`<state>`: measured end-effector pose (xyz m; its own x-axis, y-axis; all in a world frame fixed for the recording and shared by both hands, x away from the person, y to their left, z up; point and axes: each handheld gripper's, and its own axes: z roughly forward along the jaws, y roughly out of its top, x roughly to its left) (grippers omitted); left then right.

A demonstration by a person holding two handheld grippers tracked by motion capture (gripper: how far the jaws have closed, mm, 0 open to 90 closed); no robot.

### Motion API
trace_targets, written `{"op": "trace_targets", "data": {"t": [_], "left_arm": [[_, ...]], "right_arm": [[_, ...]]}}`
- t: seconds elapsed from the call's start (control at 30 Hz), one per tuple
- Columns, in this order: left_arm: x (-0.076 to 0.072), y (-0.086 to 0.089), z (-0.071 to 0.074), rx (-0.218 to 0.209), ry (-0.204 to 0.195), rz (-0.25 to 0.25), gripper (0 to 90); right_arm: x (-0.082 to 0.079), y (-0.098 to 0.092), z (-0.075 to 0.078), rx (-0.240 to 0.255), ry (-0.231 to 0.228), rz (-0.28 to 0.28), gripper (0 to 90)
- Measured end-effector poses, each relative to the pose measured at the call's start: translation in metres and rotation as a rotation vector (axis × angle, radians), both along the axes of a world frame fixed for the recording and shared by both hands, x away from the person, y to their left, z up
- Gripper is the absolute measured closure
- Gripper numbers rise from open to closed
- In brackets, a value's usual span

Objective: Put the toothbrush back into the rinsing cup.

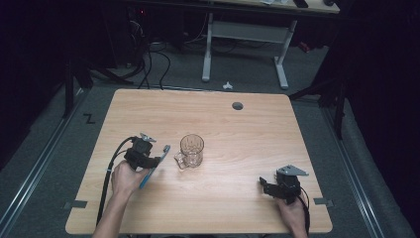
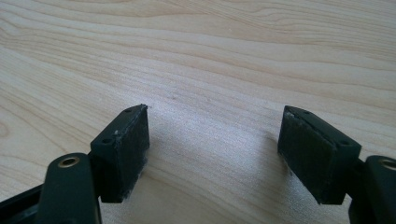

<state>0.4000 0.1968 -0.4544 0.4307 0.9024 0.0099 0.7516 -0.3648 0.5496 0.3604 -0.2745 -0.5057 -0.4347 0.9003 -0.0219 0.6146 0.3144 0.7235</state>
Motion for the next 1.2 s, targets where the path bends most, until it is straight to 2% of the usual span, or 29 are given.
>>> {"op": "trace_targets", "data": {"t": [0.3,0.7,1.07,1.2], "left_arm": [[0.009,-0.016,-0.002,0.048,0.013,-0.054,58.1],[0.017,-0.016,-0.011,0.058,0.049,-0.039,65.7],[0.021,-0.016,-0.015,0.053,0.064,-0.035,74.9],[0.021,-0.016,-0.016,0.054,0.070,-0.034,75.6]], "right_arm": [[0.000,0.000,0.000,-0.001,0.000,0.001,25.1],[0.000,0.000,0.000,-0.002,0.001,0.003,25.0],[0.000,0.000,0.000,-0.001,0.001,0.002,25.1],[0.000,0.000,0.000,-0.001,0.000,0.002,25.0]]}}
